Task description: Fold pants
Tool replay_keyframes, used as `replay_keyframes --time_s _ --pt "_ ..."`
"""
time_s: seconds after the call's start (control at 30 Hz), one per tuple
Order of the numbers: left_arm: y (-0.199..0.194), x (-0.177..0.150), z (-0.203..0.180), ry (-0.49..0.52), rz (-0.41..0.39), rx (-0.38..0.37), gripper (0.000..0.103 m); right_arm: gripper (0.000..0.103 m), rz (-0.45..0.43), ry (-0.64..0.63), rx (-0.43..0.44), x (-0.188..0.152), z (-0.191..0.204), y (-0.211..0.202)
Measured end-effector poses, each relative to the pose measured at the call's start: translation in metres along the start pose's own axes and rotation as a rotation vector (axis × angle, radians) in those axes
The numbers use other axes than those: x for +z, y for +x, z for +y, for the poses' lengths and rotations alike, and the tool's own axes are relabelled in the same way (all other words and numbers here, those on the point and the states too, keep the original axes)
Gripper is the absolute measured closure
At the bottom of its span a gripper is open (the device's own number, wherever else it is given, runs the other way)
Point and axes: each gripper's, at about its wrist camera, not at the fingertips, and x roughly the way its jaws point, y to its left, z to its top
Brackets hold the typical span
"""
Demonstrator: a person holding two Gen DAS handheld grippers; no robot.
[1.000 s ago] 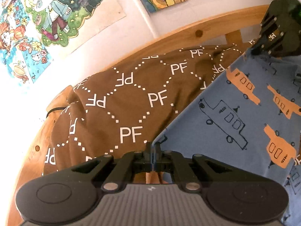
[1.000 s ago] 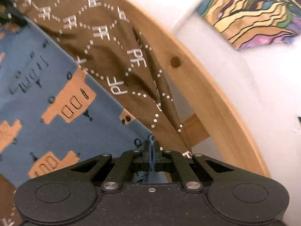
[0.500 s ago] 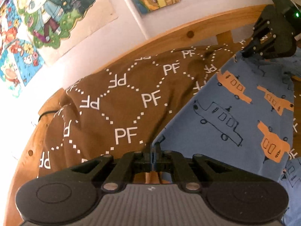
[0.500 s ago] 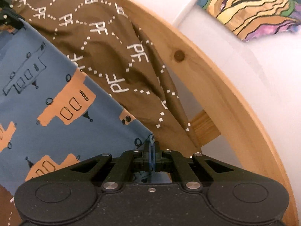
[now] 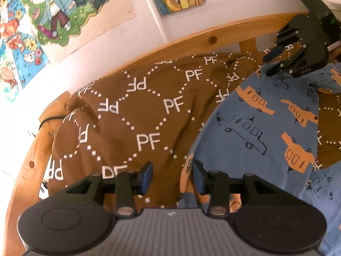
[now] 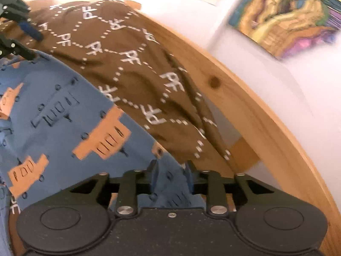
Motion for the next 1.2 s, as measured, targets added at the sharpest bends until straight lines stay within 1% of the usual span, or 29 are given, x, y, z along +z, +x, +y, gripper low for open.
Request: replay_keyframes --time_s 0.07,0.13,0.17,0.23,0.27,0.33,0.37,0.4,0.47,0.53,0.63,0.73,0.83,0.93,1.07,1.13,1.17,1.2 --pt "0.003 -0.001 0.004 -0.015 0.019 -0.01 0.058 0.065 0.011 -0.01 0.042 0.006 0.001 0.008" --pt "0.003 -0.001 0.003 -0.009 0.028 -0.012 0.058 0.065 0.031 -0.014 0.06 0.01 0.0 0.019" --pt "0.005 -0.001 0.003 -0.003 0.031 -0.013 0.06 0.065 0.048 -0.011 0.072 0.011 -0.002 0.025" --pt "0.007 0.0 0.001 0.009 0.04 -0.023 0.074 0.065 0.07 -0.005 0.074 0.01 -0.006 0.035" --pt "0.008 0.001 0.0 0.017 0.052 -0.032 0.092 0.067 0.081 0.006 0.079 0.01 -0.008 0.04" --pt "0.009 0.002 -0.001 0.023 0.065 -0.045 0.096 0.081 0.093 0.02 0.074 0.009 -0.01 0.045" --pt "0.008 0.002 -0.002 0.032 0.064 -0.05 0.1 0.099 0.089 0.018 0.078 0.009 -0.009 0.044" --pt "0.008 0.003 -0.004 0.04 0.059 -0.054 0.1 0.103 0.084 0.008 0.08 0.008 -0.007 0.042" --pt "0.005 0.002 -0.005 0.039 0.05 -0.063 0.101 0.103 0.074 -0.023 0.062 0.005 -0.001 0.037" --pt "0.001 -0.001 -0.006 0.044 0.04 -0.049 0.101 0.103 0.056 -0.03 0.045 0.002 0.004 0.026" --pt "-0.005 -0.004 -0.01 0.066 0.018 -0.027 0.101 0.103 0.005 -0.022 0.009 -0.005 0.006 0.0" --pt "-0.017 -0.007 -0.016 0.094 -0.018 -0.02 0.101 0.103 -0.045 0.001 -0.039 -0.015 0.008 -0.032" --pt "-0.03 -0.01 -0.027 0.143 -0.042 0.002 0.101 0.103 -0.086 0.016 -0.062 -0.03 0.013 -0.067" --pt "-0.046 -0.015 -0.04 0.203 -0.064 0.036 0.101 0.103 -0.118 0.027 -0.081 -0.045 0.028 -0.098" --pt "-0.075 -0.03 -0.057 0.295 -0.131 0.078 0.101 0.103 -0.156 0.029 -0.101 -0.07 0.059 -0.141" --pt "-0.088 -0.039 -0.066 0.334 -0.168 0.076 0.101 0.103 -0.168 0.027 -0.113 -0.083 0.078 -0.159" --pt "-0.096 -0.045 -0.069 0.339 -0.194 0.056 0.101 0.103 -0.172 0.024 -0.117 -0.089 0.088 -0.166" --pt "-0.104 -0.052 -0.07 0.334 -0.221 0.015 0.101 0.103 -0.177 0.023 -0.12 -0.095 0.098 -0.173"
